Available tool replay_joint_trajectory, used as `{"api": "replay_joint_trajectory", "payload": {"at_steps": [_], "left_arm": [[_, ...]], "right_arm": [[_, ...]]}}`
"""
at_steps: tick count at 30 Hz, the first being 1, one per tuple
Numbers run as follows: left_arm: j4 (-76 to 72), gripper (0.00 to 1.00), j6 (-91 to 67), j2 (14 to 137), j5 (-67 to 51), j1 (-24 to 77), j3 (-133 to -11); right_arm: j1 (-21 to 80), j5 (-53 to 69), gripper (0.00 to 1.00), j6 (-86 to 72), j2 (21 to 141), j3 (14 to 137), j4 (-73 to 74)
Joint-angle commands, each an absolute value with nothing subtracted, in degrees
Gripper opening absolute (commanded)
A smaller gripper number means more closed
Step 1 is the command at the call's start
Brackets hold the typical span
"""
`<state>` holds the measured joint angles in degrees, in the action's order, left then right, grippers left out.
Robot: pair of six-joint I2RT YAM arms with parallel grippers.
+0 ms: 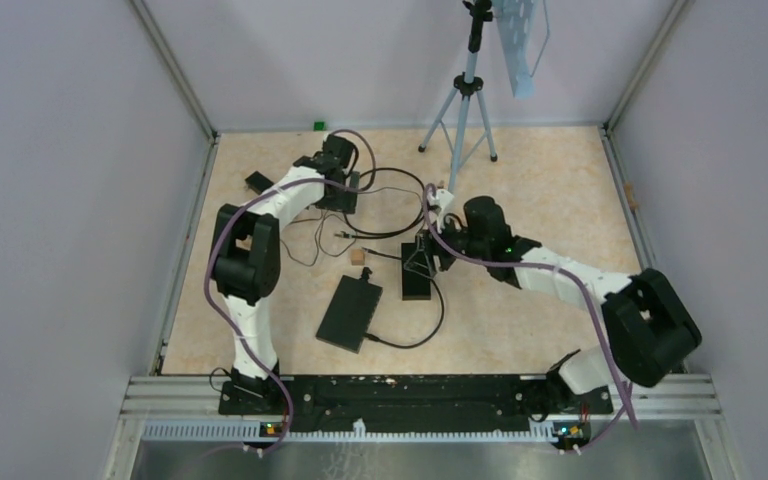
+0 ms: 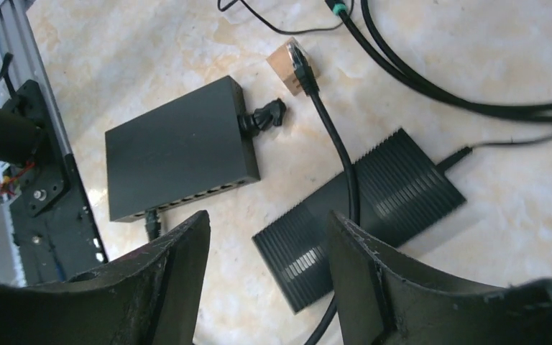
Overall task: Insert the plug into the switch port
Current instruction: Pick up the connector from the center of the board.
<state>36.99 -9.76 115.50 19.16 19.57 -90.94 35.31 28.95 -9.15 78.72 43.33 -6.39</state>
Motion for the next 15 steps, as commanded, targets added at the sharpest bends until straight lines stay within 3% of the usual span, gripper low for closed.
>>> {"api": "replay_joint_trajectory", "payload": {"at_steps": [1, 7, 10, 15], "left_arm": [[34.58, 0.98, -12.48, 106.9, 16.7, 18.81, -87.72], [30.92, 0.99, -12.17, 94.79, 8.08, 18.81, -81.98], [29.73, 0.99, -12.22, 88.91, 6.27, 18.74, -77.58], [27.66, 0.99, -12.56, 80.63, 2.77, 18.56, -69.71]], "right_arm": [[37.6, 33.51, 0.6, 1.85, 85.65, 48.76, -14.66], [40.13, 34.6, 0.61, 10.88, 93.01, 51.64, -23.37], [40.5, 35.97, 0.55, 16.45, 96.28, 53.66, -21.84], [40.44, 35.48, 0.54, 20.54, 101.33, 57.42, -19.71]]}}
